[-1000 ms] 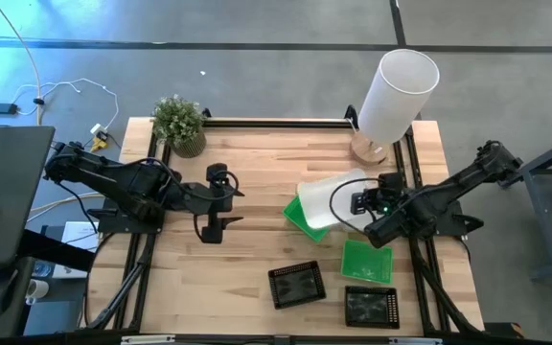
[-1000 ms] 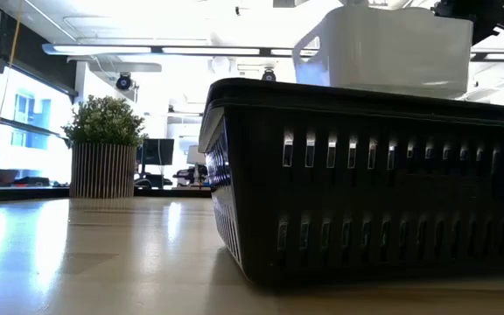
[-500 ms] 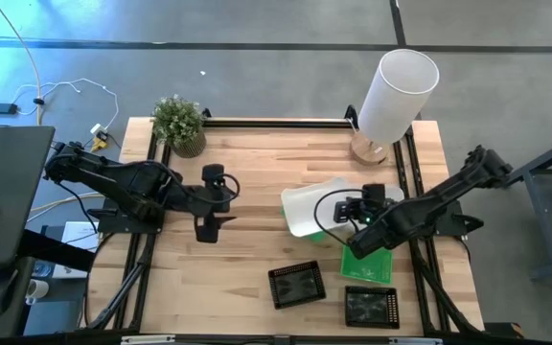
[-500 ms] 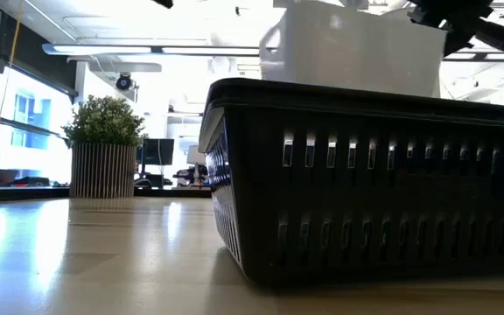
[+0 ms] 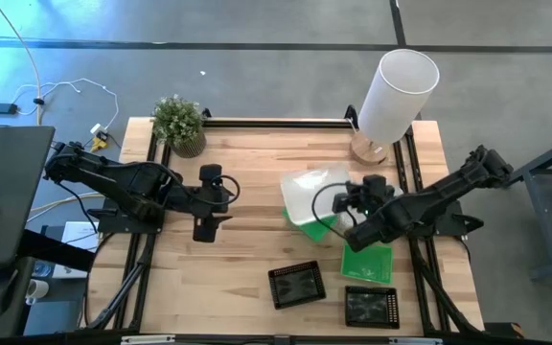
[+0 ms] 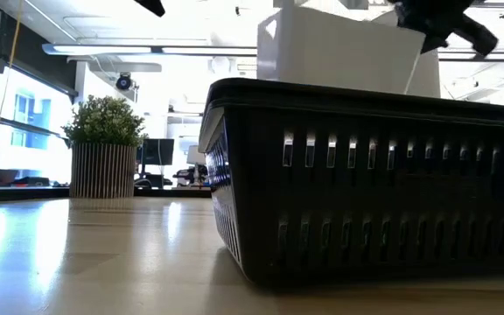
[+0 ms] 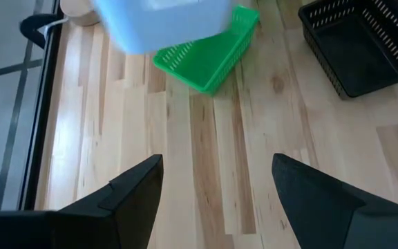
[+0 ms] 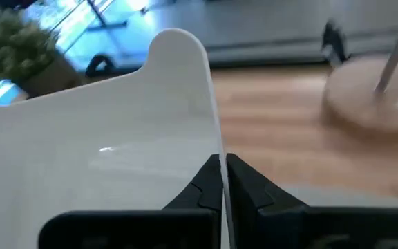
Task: Stack baskets by color
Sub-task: Stack the top white bin on the white bins
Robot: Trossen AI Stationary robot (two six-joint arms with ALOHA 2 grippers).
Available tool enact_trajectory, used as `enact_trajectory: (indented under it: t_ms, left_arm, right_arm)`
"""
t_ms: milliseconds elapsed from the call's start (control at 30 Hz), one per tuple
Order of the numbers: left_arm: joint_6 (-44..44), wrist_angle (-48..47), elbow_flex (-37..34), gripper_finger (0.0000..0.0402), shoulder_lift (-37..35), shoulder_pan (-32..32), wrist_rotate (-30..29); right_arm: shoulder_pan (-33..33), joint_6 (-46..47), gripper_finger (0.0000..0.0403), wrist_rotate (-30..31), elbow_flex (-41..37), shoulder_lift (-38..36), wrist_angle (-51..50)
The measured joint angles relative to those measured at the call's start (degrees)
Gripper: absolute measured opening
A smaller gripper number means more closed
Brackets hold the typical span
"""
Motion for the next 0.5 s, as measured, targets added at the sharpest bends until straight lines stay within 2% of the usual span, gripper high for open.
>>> enact_trajectory:
  t_ms: [367,500]
  left_arm:
    - [0.0,0.01,0.02,0.0258,0.0,0.0,0.0]
    - [0.0,0.01,0.02,0.0258,0.0,0.0,0.0]
  right_arm:
    - [-17.79,-11.0,0.0,0.21,-0.02,0.13,-0.07]
    - [-24.21,-16.64,0.0,-1.69,-0.02,0.13,3.83]
